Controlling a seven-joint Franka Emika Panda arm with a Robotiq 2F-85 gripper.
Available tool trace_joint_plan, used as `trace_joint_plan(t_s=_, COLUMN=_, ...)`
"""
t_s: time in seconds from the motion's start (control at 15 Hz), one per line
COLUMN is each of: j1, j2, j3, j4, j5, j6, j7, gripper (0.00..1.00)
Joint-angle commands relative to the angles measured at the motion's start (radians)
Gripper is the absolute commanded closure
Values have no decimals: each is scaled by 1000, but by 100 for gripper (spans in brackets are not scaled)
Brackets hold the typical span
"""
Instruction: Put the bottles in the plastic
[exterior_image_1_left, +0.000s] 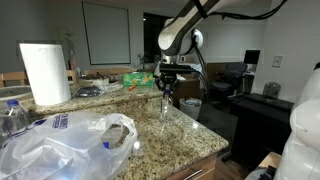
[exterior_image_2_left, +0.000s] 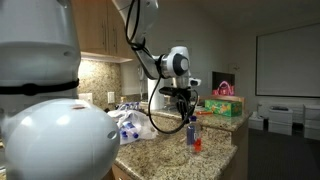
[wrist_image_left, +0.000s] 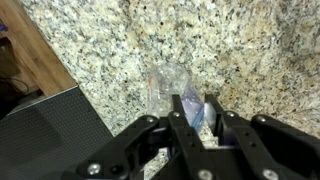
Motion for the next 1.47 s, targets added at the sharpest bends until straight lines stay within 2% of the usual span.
trace_joint_plan(t_s=0.0, j1=-3, j2=-41, j3=-8, j4=-2, j5=-17, j6=-41, j7=56, gripper=42)
trace_joint_plan(t_s=0.33, j1=-15, j2=-21, j3=-22, j4=55, j5=-18, j6=-70, j7=63, gripper=8)
trace_joint_plan(t_s=0.47, j1=-14, j2=-3, j3=-33, j4=83, j5=-5, j6=-92, j7=48, gripper=0)
trace_joint_plan(t_s=0.53, j1=-12, j2=8, j3=-39, j4=96, j5=5, j6=-104, j7=36, gripper=15)
trace_joint_plan(t_s=0.6, j1=-11, j2=16, j3=-42, j4=106, j5=7, j6=-115, j7=35, gripper=23)
trace_joint_plan(t_s=0.67, j1=-9, j2=28, j3=-48, j4=115, j5=18, j6=-119, j7=19, gripper=27)
trace_joint_plan(t_s=0.8, j1=-4, j2=48, j3=-54, j4=128, j5=34, j6=-128, j7=7, gripper=49)
trace_joint_plan(t_s=0.87, j1=-2, j2=56, j3=-57, j4=134, j5=40, j6=-131, j7=3, gripper=56)
trace_joint_plan(t_s=1.07, j1=1, j2=78, j3=-61, j4=144, j5=45, j6=-139, j7=2, gripper=68)
trace_joint_plan(t_s=1.4, j1=4, j2=92, j3=-63, j4=157, j5=57, j6=-150, j7=-4, gripper=71)
